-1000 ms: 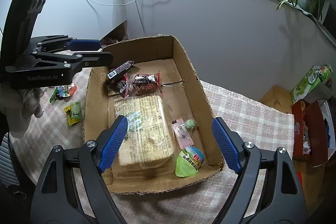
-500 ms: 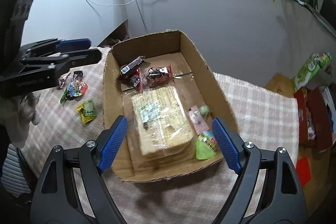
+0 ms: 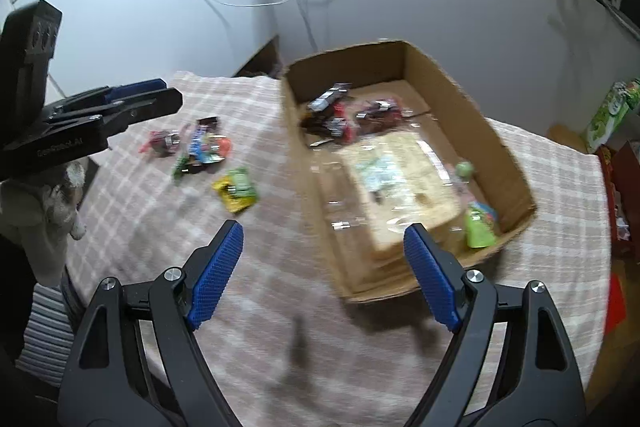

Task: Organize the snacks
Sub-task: 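Withdraw both tools from the box toward the remaining snacks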

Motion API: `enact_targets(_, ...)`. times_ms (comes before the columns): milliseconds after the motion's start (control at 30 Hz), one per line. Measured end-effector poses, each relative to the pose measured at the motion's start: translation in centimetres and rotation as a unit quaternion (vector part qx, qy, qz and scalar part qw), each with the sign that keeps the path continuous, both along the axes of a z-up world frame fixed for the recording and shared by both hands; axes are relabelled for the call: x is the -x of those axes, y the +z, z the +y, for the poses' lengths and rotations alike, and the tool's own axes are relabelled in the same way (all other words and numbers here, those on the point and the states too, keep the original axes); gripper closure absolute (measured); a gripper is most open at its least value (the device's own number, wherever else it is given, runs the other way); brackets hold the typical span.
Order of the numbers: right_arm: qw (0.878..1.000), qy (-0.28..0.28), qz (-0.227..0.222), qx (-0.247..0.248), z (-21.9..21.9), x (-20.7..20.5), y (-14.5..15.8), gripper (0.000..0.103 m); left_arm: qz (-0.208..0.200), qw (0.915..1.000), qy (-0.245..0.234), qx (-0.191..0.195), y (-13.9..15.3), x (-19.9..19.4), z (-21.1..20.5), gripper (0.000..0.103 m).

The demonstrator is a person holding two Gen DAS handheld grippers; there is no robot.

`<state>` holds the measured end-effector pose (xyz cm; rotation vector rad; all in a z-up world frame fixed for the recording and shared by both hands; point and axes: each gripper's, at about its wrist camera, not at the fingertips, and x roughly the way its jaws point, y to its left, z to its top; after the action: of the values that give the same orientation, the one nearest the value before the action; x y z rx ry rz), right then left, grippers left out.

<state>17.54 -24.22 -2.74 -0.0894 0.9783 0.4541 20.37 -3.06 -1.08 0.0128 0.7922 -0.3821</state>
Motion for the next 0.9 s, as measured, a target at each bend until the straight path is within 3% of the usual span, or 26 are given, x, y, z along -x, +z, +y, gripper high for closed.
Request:
enact_targets(300,0.998,0.05,-0.016,-0.016,4.5,2.7,-0.5,0.018,-0.005,0.9988,0.049,0.005,0.1,4.1,5.6,0.05)
enact_targets(567,0.997,0.082,-0.005,0.008,6.7,3.0,-1.6,0.018,0.025,0.9935,0.107,0.03,-3.2,5.1,11.1,0.05)
enact_targets(700,0.996,0.092,0.004,0.013,7.6,2.4,-2.3,0.03,0.049,0.9905,0.123,0.036,-5.2,4.7,13.2,0.05)
enact_targets(900,0.994,0.102,0.021,0.016,9.5,1.4,-4.0,0.037,0.064,0.9882,0.133,0.042,-7.4,4.2,14.6,0.05)
